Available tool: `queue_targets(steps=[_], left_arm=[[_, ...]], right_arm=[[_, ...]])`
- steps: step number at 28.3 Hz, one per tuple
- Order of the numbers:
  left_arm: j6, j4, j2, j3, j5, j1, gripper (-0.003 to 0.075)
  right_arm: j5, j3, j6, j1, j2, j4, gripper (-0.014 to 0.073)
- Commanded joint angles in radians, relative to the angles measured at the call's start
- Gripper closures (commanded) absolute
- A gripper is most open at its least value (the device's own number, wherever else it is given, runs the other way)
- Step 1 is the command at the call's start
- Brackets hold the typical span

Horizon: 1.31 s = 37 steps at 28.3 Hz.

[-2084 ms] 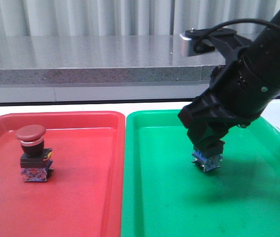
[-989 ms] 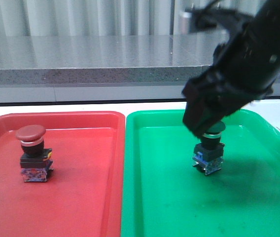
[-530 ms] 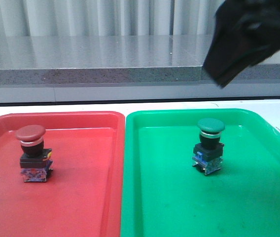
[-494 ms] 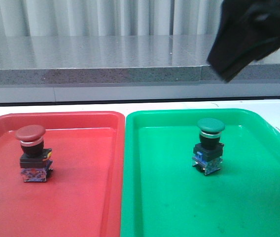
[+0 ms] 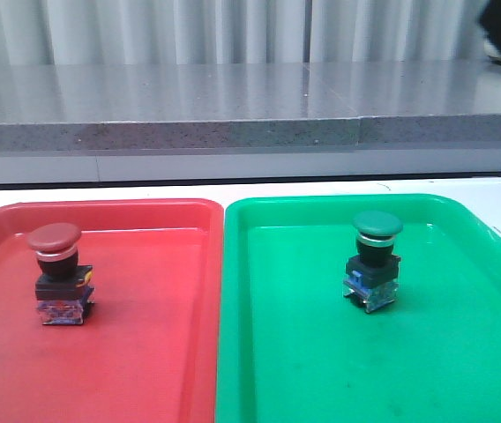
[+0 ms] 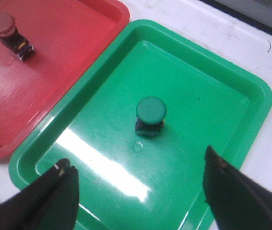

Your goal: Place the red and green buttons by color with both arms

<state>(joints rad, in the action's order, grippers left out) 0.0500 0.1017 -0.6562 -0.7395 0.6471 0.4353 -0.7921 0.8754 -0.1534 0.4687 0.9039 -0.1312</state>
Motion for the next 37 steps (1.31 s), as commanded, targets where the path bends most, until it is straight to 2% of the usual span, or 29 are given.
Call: queue_targets(steps=[1, 13, 32, 34, 37], left_arm=[[-0.006, 0.014, 0.000, -0.026, -0.066, 0.008, 0.0155], [-0.006, 0.014, 0.000, -0.026, -0.066, 0.008, 0.0155], [-0.006, 0.014, 0.000, -0.026, -0.066, 0.008, 0.0156], [-0.006, 0.014, 0.000, -0.026, -0.064, 0.008, 0.0192], [-0.006, 0.014, 0.000, -0.026, -0.064, 0.008, 0.0362]], right_arm=[[-0.005, -0.005, -0.004, -0.001, -0.076, 0.003, 0.0034], [-0.123, -0.044, 0.129, -0.001, -0.269, 0.102, 0.0034], [-0.147, -0.045, 0.129, -0.001, -0.320, 0.104, 0.0040], [-0.147, -0.045, 0.129, -0.001, -0.320, 0.104, 0.0100], [-0.147, -0.045, 0.129, -0.001, -0.320, 0.104, 0.0326]])
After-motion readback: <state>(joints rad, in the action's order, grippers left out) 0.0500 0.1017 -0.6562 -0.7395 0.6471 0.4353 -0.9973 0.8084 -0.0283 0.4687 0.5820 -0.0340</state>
